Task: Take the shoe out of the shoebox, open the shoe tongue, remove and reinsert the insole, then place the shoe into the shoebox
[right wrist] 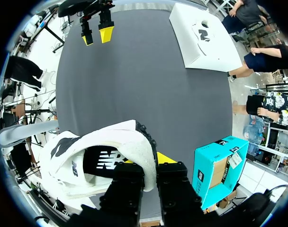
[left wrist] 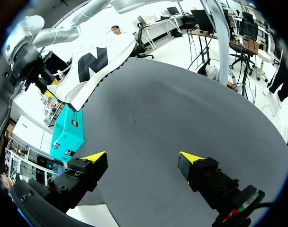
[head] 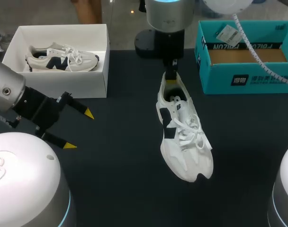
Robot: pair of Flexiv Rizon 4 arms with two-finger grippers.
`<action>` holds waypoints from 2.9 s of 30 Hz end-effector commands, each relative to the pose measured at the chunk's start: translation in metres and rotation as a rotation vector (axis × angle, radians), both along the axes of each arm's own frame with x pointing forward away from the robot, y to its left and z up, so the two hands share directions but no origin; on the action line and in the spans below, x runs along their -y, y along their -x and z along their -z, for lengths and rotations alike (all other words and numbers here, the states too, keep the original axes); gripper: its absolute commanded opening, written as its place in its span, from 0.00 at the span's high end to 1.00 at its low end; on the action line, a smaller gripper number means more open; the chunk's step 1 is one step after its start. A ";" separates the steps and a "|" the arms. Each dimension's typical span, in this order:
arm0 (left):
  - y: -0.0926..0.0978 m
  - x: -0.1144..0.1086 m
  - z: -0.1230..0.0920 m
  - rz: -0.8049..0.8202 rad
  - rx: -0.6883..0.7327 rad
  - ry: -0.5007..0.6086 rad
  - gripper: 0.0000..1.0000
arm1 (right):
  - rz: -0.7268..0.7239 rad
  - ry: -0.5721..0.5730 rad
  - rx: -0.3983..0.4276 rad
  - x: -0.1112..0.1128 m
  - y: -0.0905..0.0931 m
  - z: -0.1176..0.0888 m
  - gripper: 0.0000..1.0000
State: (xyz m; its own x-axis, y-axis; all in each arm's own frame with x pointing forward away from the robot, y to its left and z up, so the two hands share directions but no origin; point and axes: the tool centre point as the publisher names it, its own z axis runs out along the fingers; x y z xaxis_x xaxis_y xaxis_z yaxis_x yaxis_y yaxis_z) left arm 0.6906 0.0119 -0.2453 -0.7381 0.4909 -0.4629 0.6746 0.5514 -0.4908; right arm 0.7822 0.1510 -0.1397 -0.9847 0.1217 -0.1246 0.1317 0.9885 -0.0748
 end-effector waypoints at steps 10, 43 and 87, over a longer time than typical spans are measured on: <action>0.001 0.000 0.000 0.000 0.000 -0.003 0.00 | 0.001 0.011 0.000 0.038 -0.008 -0.012 1.00; 0.001 0.000 0.000 0.000 0.000 -0.003 0.00 | 0.057 0.076 -0.012 0.269 -0.140 -0.024 1.00; 0.001 0.000 0.000 0.000 0.000 -0.003 0.00 | 0.076 0.107 -0.062 0.298 -0.162 -0.022 1.00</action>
